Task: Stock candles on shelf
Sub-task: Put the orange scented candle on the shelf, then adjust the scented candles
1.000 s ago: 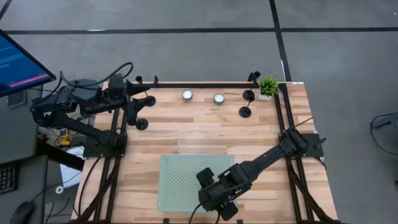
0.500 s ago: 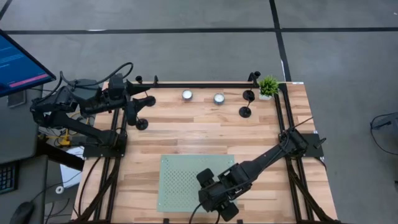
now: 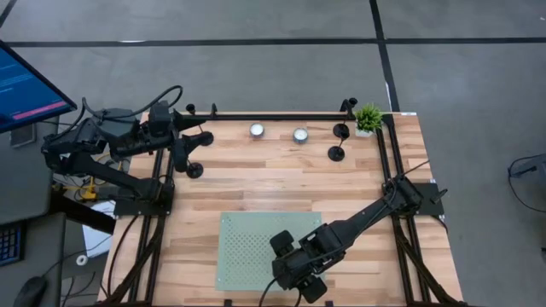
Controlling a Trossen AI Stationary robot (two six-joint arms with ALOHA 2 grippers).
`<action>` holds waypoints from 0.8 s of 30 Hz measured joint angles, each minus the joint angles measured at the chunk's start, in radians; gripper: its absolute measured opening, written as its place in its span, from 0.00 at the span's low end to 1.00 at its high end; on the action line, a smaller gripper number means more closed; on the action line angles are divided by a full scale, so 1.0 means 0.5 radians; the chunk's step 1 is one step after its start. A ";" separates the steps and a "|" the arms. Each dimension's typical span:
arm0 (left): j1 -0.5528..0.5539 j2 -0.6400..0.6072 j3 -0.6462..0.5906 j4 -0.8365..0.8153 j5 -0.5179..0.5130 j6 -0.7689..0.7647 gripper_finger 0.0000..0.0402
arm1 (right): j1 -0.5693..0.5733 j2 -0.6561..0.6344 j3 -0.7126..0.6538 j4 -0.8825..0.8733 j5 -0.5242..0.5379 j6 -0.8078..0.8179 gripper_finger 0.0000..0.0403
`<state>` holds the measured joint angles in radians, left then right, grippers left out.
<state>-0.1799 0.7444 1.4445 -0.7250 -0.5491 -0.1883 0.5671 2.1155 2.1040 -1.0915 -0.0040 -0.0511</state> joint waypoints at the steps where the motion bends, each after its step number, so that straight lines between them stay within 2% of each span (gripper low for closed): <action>1: -0.001 0.000 0.000 0.000 0.000 0.000 0.56 | 0.000 0.000 0.000 0.000 0.001 0.013 0.79; 5: 0.000 0.000 0.000 0.000 0.000 -0.005 0.56 | -0.027 -0.004 0.059 -0.027 0.002 0.163 0.80; 10: -0.001 -0.001 0.000 0.008 0.001 -0.005 0.56 | -0.084 -0.081 0.353 -0.075 0.021 0.331 0.80; 12: -0.001 -0.001 0.000 0.014 0.001 -0.005 0.56 | -0.092 -0.097 0.469 -0.197 0.147 0.359 0.79; 14: -0.001 0.000 0.000 0.015 0.000 -0.006 0.56 | -0.089 -0.099 0.510 -0.428 0.367 0.459 0.77; 15: 0.000 0.000 0.000 0.015 0.000 -0.012 0.56 | -0.100 -0.110 0.484 -0.539 0.425 0.543 0.75; 19: 0.000 0.006 0.000 0.016 0.000 -0.021 0.56 | -0.102 -0.083 0.417 -0.941 0.426 0.824 0.65; 24: -0.001 0.036 0.000 0.016 0.000 -0.021 0.56 | -0.008 -0.063 0.189 -0.807 0.358 0.808 0.47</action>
<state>-0.1802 0.7623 1.4445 -0.7170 -0.5491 -0.1989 0.5630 2.0840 2.1985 -1.4948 0.1752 0.3531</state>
